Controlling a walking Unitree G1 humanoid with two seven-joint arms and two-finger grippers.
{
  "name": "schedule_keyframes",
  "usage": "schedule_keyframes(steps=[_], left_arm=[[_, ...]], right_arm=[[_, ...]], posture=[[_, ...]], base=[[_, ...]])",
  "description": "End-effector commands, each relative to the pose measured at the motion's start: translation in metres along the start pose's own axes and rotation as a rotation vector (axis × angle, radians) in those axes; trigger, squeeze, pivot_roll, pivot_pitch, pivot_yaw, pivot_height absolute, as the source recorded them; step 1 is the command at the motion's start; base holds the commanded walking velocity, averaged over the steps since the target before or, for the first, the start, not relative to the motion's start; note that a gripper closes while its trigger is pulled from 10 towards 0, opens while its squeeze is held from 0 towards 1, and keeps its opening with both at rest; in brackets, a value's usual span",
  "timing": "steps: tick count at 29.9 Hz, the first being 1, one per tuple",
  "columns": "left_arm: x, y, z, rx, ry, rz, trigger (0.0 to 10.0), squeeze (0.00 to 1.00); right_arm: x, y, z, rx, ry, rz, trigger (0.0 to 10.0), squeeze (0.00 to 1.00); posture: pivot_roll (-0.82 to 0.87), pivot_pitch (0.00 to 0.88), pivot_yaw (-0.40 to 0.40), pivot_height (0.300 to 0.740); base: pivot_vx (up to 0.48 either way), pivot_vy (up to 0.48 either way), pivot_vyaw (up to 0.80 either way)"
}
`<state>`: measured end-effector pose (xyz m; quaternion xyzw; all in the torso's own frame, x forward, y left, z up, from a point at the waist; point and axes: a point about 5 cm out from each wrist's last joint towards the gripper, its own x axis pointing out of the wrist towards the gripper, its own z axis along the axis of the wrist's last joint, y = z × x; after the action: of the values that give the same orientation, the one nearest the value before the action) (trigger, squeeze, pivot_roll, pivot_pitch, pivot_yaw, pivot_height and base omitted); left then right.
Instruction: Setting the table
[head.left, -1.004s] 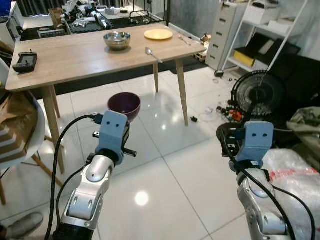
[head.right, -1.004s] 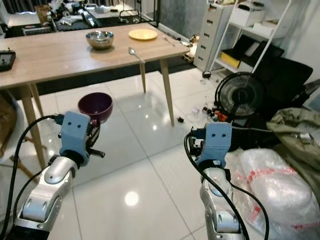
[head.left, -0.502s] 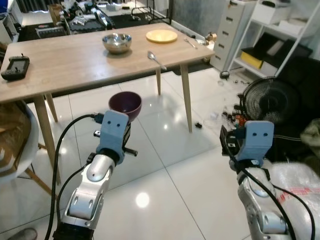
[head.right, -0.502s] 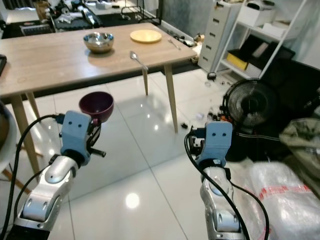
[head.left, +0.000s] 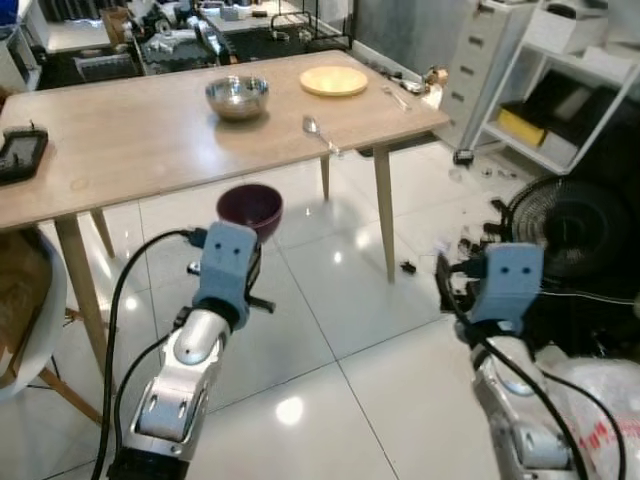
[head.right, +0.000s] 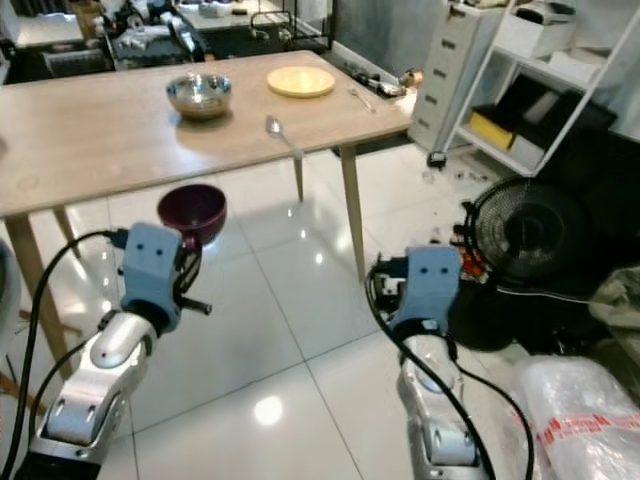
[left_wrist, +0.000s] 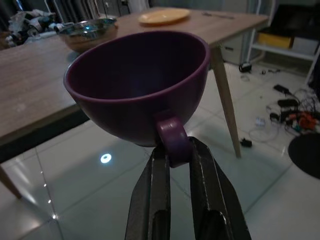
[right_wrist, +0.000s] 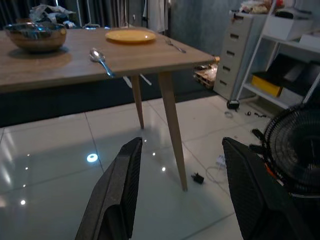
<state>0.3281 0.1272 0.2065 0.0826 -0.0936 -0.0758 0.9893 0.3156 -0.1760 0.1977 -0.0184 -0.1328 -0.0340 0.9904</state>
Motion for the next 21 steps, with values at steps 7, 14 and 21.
schedule_keyframes(steps=[7,14,21], left_arm=[[-0.0032,0.0035,-0.0038,0.003,0.011,0.017,10.0,0.00],[-0.0030,0.0039,-0.0036,0.004,0.009,0.017,10.0,0.00],[-0.0026,0.0056,-0.0019,0.027,-0.001,0.020,10.0,0.00]], right_arm=[[-0.0021,0.0023,-0.0030,0.006,0.012,0.010,10.0,0.00],[-0.0015,0.0023,-0.0029,0.007,0.011,0.010,10.0,0.00],[-0.0012,0.0027,-0.0029,0.008,0.010,0.011,10.0,0.00]], posture=[[0.07,0.131,0.067,0.740],[0.08,0.131,0.068,0.740],[0.08,0.128,0.069,0.740]], base=[[0.470,0.000,0.00],[0.469,0.000,0.00],[0.469,0.000,0.00]])
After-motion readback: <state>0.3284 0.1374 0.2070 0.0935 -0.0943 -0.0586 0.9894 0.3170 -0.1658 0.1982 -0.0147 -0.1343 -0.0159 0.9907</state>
